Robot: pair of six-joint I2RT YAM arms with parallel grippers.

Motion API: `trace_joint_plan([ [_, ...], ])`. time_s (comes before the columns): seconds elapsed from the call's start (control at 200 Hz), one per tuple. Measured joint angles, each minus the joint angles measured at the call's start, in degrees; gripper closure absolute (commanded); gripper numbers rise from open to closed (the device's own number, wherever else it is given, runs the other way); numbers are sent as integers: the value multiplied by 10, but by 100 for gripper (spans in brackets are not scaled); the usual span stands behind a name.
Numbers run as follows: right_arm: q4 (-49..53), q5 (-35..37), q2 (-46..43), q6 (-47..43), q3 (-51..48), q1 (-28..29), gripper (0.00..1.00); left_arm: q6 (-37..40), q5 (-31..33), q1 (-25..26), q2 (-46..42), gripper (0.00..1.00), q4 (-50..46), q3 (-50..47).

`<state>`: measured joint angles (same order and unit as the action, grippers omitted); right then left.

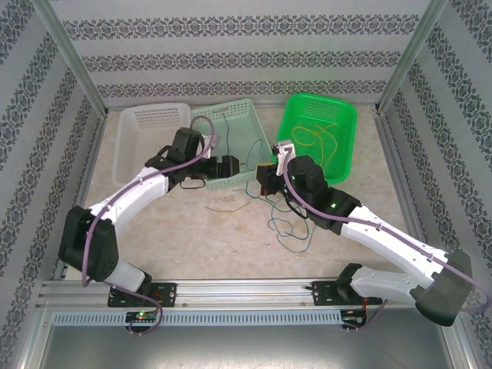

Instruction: Untangle the cables

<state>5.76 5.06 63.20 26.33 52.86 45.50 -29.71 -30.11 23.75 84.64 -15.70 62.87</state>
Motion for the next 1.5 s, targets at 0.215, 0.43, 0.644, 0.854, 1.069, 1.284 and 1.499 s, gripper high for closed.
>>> trace_joint_plan([
  [0.215, -2, 30, 10, 2, 0, 9, 100, -27, 19, 17, -137, 7, 45, -116],
  [0.43, -5, 42, 29, 8, 12, 13, 100, 2, 5, 76, -183, 11, 60, -148],
  [0.644, -14, 60, 31, 25, 23, 28, 100, 5, 19, 140, -142, 14, 88, -171],
  [0.854, -26, 90, 31, 51, 25, 47, 100, -46, 46, 177, -115, 14, 179, -194],
  [1.069, -59, 125, 31, 84, 25, 71, 100, -97, 106, 211, -97, 14, 243, -204],
  [1.284, -82, 143, 32, 109, 25, 78, 100, -126, 148, 219, -83, 32, 269, -204],
  [1.499, -90, 152, 26, 124, 22, 83, 100, -130, 182, 220, -83, 90, 269, -204],
])
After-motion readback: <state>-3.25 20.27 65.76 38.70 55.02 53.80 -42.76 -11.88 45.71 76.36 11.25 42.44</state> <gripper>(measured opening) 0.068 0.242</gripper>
